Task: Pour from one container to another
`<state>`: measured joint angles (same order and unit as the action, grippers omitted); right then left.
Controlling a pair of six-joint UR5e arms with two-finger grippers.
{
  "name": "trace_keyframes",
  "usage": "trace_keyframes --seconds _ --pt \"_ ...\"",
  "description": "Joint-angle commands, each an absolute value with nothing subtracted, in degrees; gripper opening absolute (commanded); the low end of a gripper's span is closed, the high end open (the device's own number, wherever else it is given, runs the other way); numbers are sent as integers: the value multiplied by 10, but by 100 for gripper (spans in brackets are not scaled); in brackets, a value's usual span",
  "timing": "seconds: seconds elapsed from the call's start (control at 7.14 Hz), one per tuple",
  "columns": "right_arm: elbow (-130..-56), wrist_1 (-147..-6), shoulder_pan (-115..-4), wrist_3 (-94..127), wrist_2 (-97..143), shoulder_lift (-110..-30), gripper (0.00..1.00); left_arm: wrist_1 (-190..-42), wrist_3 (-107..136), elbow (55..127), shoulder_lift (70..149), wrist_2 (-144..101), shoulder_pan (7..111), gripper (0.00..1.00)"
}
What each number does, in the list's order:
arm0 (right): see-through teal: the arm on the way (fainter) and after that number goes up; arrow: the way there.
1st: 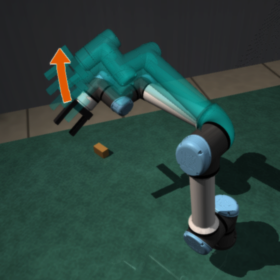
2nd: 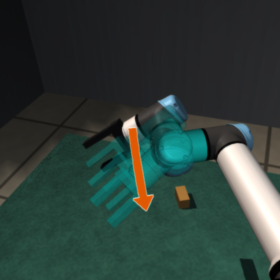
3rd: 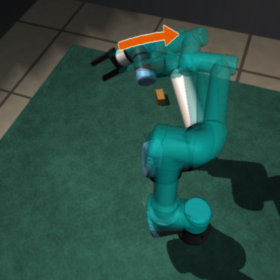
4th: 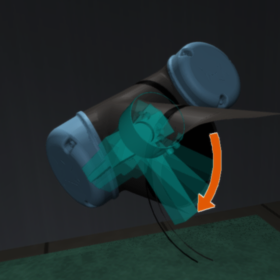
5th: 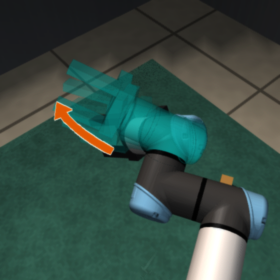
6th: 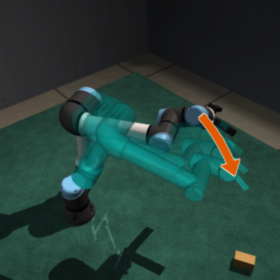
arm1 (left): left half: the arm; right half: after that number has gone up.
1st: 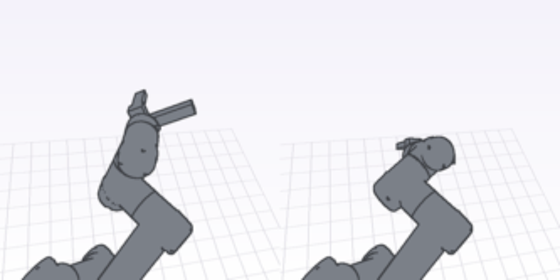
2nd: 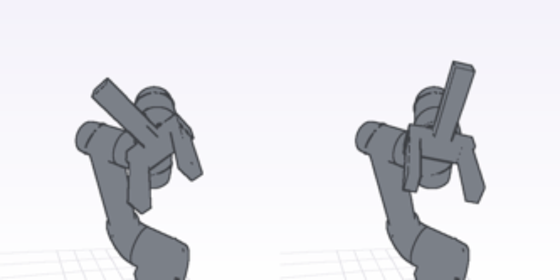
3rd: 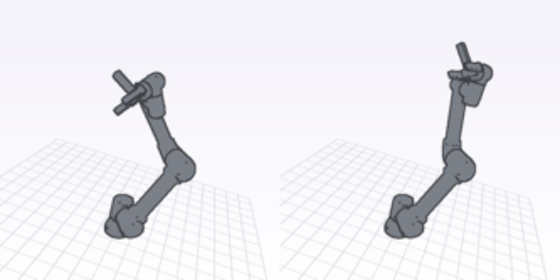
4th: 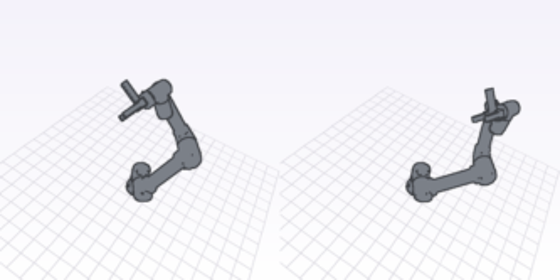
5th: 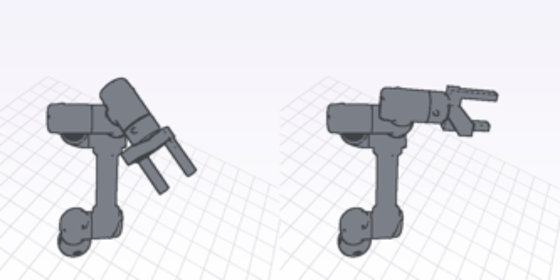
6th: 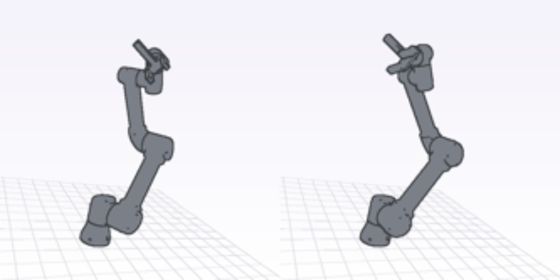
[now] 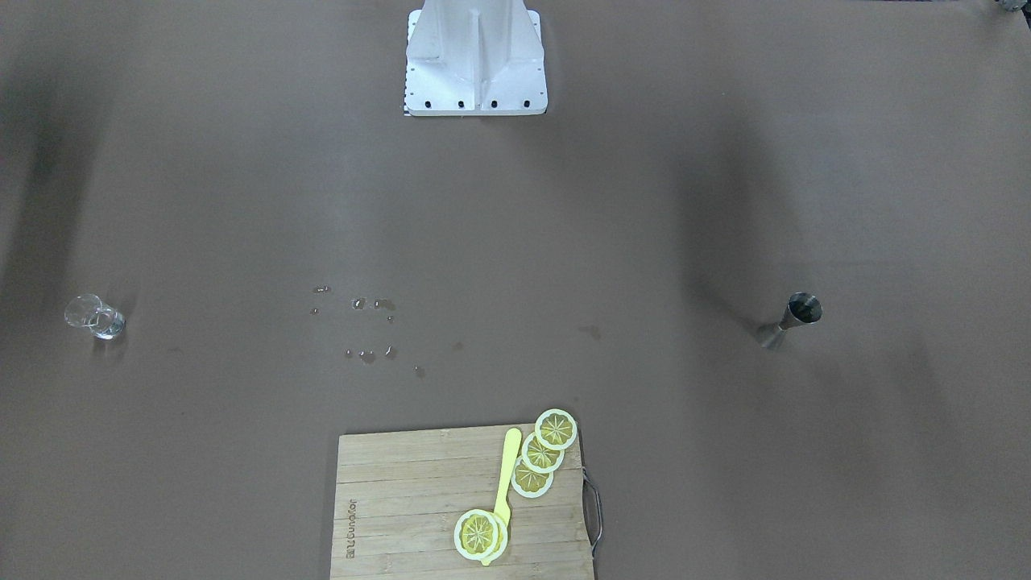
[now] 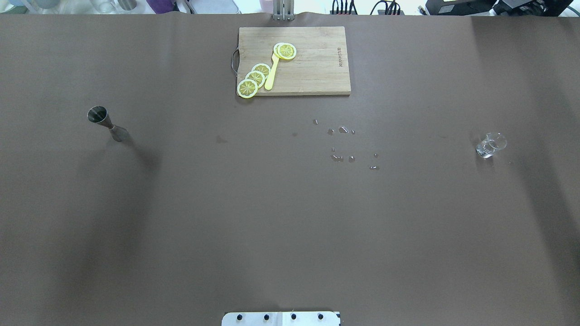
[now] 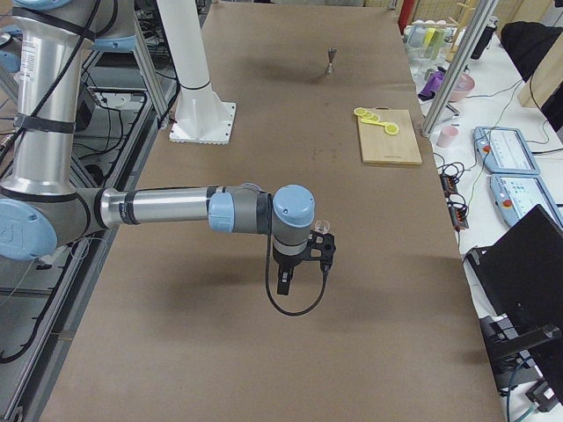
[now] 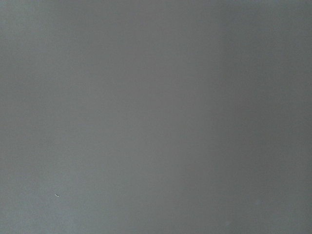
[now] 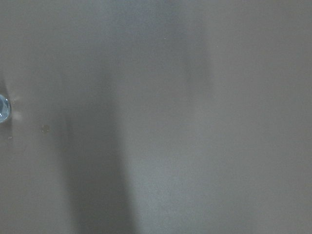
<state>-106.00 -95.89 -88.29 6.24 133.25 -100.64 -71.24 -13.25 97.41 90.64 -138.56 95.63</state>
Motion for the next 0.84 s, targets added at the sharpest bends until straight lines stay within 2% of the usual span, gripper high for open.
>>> trace_keyframes --seconds 0.0,0.7 --pt "-1060 -959 -883 62 1333 -1006 100 -715 -134 974 915 -1386 962 98" --pt "-1060 -959 -883 62 1333 -1006 100 -758 -129 971 910 -1389 962 98"
